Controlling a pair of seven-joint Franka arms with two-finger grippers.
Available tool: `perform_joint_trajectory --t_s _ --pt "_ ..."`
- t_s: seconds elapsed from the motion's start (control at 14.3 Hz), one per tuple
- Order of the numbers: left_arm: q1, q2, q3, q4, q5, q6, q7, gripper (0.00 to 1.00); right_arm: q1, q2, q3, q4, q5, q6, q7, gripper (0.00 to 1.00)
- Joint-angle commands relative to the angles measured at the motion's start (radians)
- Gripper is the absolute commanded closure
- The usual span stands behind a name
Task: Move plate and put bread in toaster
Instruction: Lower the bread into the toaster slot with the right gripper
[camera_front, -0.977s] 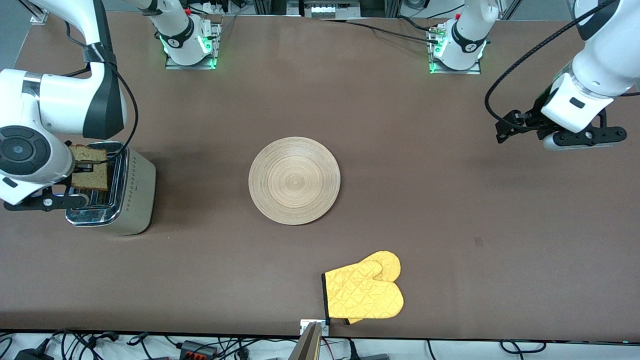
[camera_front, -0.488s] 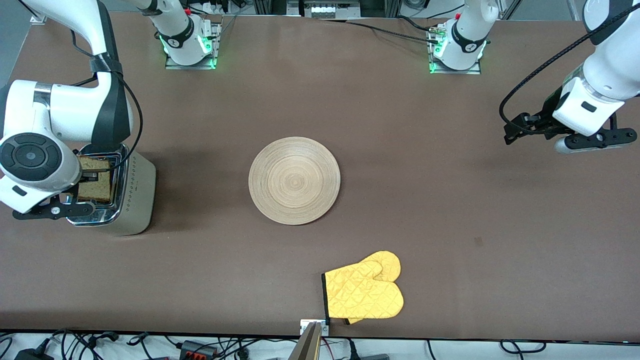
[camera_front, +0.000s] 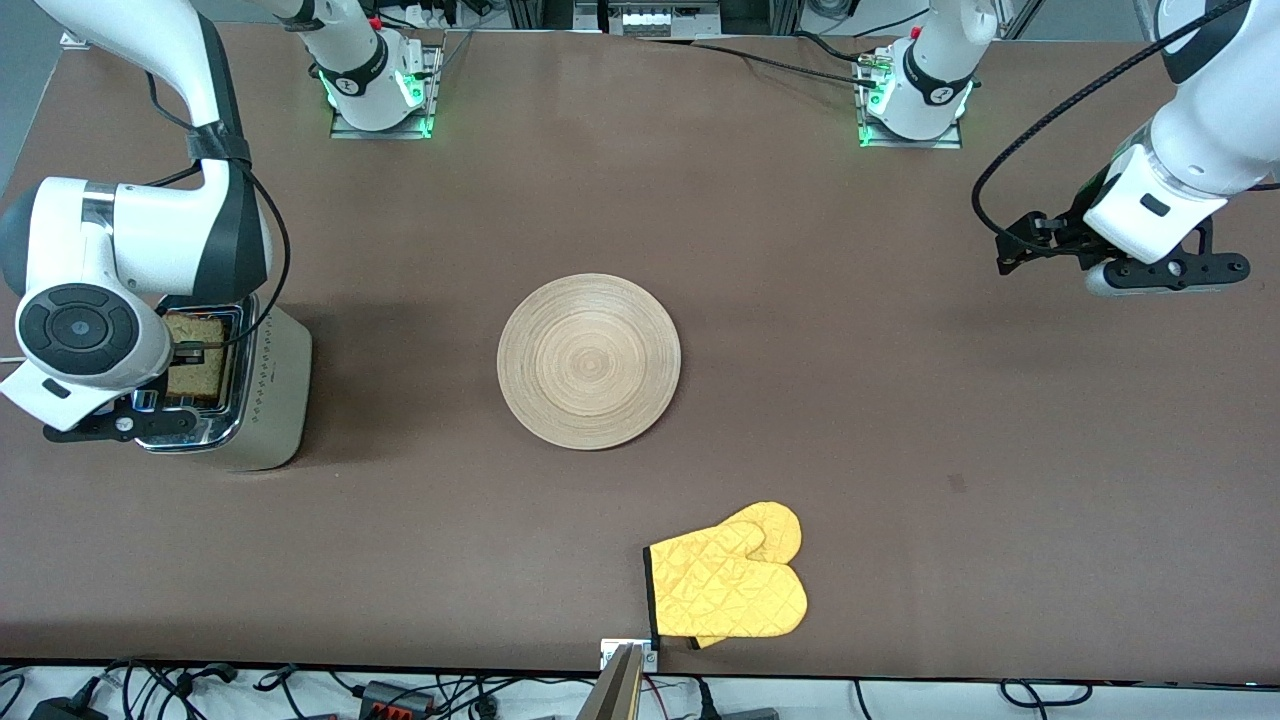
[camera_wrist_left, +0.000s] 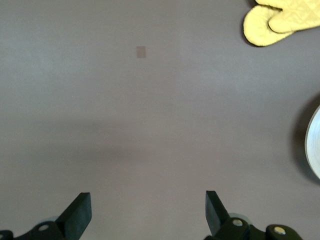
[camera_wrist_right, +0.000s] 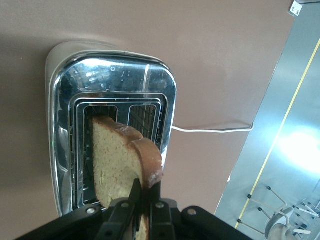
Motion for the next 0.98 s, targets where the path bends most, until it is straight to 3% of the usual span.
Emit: perform_joint_trajectory --t_s 0.0,0.21,0.28,0.42,0.49,0.84,0.91 --pt "-0.009 0.013 0.020 0.019 0.002 -0.020 0.054 0.00 -0.001 -0.011 0.000 -0.068 -0.009 0.042 0.005 1.00" --pt "-0.012 0.013 0.043 0.014 0.000 -0.017 0.096 0.00 -0.003 -0.005 0.002 -0.088 -0.004 0.056 0.006 1.00" --pt "-0.020 0.015 0.080 0.011 -0.003 -0.015 0.101 0.00 -0.003 0.003 0.002 -0.088 0.020 0.063 0.005 0.94" --pt "-0.031 0.015 0.094 0.013 -0.003 -0.018 0.124 0.00 -0.022 0.000 0.002 -0.083 0.086 0.069 0.005 0.13" --pt "-0.031 0.015 0.094 0.013 0.000 -0.017 0.123 0.00 -0.017 -0.011 0.000 -0.077 0.118 0.059 0.005 0.00" --pt "-0.029 0.044 0.096 0.026 0.002 -0.014 0.110 0.00 -0.010 -0.111 0.007 -0.066 0.140 0.053 -0.001 0.00" --pt "-0.031 0.039 0.097 0.028 0.002 -0.011 0.107 0.00 -0.009 -0.141 0.007 -0.066 0.196 0.053 -0.003 0.00"
